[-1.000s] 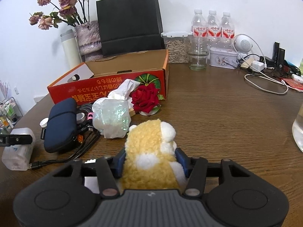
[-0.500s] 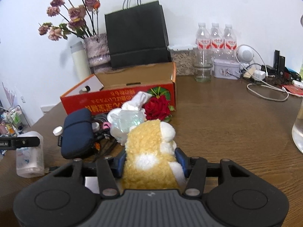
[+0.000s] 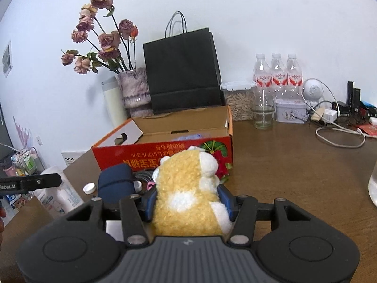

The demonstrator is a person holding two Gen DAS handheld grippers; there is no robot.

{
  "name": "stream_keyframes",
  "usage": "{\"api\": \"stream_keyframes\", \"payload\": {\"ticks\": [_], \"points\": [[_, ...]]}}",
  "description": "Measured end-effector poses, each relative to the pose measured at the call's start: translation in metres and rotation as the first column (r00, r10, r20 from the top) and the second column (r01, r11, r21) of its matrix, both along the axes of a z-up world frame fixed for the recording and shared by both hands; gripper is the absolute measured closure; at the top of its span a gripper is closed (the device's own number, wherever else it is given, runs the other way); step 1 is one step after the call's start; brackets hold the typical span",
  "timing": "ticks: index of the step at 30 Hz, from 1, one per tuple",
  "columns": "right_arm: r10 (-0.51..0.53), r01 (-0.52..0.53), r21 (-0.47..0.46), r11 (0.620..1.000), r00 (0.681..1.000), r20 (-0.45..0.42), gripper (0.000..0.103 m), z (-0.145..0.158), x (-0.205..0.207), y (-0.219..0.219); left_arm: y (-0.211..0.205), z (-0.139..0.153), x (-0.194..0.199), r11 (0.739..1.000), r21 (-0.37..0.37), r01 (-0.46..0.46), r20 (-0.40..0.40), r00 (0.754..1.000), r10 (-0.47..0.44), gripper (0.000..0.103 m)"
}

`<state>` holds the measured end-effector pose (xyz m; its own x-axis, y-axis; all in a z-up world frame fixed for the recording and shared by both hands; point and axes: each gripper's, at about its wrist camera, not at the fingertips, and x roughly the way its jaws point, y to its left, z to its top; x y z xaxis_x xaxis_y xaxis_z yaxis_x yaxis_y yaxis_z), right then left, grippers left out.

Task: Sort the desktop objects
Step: 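Carry container and plush into the box and open both tools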

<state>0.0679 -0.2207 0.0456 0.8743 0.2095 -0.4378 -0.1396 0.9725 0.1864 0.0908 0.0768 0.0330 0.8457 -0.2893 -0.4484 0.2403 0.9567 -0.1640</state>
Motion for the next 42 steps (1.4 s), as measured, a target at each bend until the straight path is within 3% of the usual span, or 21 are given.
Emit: {"api": "stream_keyframes", "payload": {"ticks": [12, 23, 28, 34, 38, 42], "points": [[0.01, -0.012, 0.018, 1.0, 0.994, 0.107, 0.053, 0.032, 0.026, 0.015, 0.002, 0.028, 0.025, 0.995, -0.098, -0.032, 0.092, 0.995, 0.041, 0.031], [0.012, -0.019, 0.033, 0.999, 0.981, 0.193, 0.053, 0.057, 0.095, 0.033, -0.021, 0.055, 0.09, 0.988, -0.151, -0.024, 0.192, 0.98, 0.053, 0.031], [0.006, -0.013, 0.034, 0.999, 0.983, 0.184, 0.053, 0.053, 0.141, 0.036, -0.03, 0.05, 0.131, 0.984, -0.174, -0.048, 0.198, 0.977, 0.082, 0.031], [0.009, -0.014, 0.036, 0.999, 0.992, 0.129, 0.053, 0.038, 0.208, 0.038, -0.039, 0.032, 0.187, 0.99, -0.122, -0.077, 0.169, 0.981, 0.097, 0.031], [0.005, -0.006, 0.011, 1.0, 0.997, 0.073, 0.053, 0.023, 0.248, 0.042, -0.041, 0.015, 0.22, 0.993, -0.089, -0.082, 0.111, 0.99, 0.091, 0.031], [0.007, -0.007, -0.013, 1.0, 0.999, -0.036, 0.053, 0.002, 0.278, 0.042, -0.045, -0.007, 0.244, 0.995, -0.048, -0.086, 0.019, 0.996, 0.086, 0.031]]}}
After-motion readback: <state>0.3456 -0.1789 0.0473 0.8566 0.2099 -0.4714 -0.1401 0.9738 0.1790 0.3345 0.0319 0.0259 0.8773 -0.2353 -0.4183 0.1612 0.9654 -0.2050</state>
